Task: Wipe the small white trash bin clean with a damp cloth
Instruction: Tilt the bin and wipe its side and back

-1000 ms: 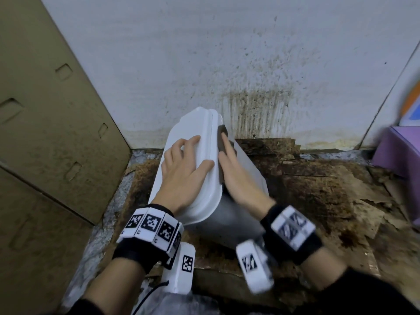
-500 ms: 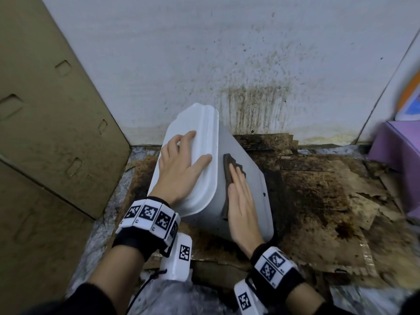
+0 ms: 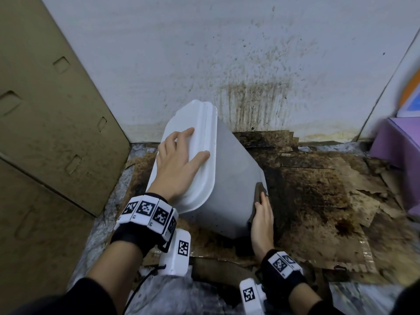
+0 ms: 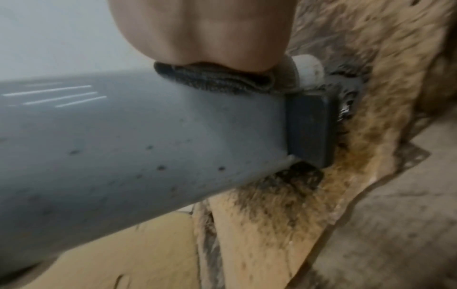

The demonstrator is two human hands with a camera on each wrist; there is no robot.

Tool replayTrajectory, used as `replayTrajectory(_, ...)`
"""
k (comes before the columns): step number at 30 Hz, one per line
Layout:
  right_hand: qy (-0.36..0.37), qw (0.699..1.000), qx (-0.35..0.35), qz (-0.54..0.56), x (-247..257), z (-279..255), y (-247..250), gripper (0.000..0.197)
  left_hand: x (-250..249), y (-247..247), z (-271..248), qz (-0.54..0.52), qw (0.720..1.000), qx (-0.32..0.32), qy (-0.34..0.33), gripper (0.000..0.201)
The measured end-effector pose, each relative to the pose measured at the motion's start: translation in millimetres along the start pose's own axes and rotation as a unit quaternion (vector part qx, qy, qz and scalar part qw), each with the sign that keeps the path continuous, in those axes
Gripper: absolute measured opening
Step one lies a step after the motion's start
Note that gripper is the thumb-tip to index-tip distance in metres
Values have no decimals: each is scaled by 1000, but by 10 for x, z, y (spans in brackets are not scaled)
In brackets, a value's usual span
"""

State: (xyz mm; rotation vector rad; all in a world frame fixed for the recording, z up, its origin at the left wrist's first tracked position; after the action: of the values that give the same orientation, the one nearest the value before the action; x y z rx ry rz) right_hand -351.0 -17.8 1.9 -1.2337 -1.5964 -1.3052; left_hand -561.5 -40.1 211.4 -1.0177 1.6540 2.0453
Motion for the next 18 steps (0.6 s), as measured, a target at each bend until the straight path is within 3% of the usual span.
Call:
replayTrajectory(3,42,999,8,23,336,-174,-130,53,4,5,8,3,1000,-2,-1,77)
replayTrajectory(6,134,990,41,34,811,-426,-247,65,19,14,19,1,1000,-6,3,77)
replayTrajectory(8,196,977,78,25,1050,-569,-304,61,27,13,21,8,1000,-11,0,73)
replayTrajectory(13,285,954,79,-45,1005,-546,-231,53,11,2,9,11,1000,-13,-5,65)
replayTrajectory(15,264,961,56,-58,725,-406,-176,54,-4,6,3,5,1000,-10,-5,70)
replayTrajectory(18,162,985,32,-44,278,-253,-67,53,-18,13,-9,0,1000,-3,3,77)
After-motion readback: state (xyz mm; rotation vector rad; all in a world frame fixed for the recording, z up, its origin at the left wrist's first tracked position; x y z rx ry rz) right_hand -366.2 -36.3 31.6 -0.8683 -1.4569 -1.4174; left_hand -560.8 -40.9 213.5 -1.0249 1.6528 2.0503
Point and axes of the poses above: each hand's wrist, its own z-axis towards the middle knuckle, its own y-axis out of the back of the hand, x = y × z, the point moved 4 cm from there along z, towards the middle knuckle, and after that the axes turned 4 degrees about -z, right-handed, at the moved point
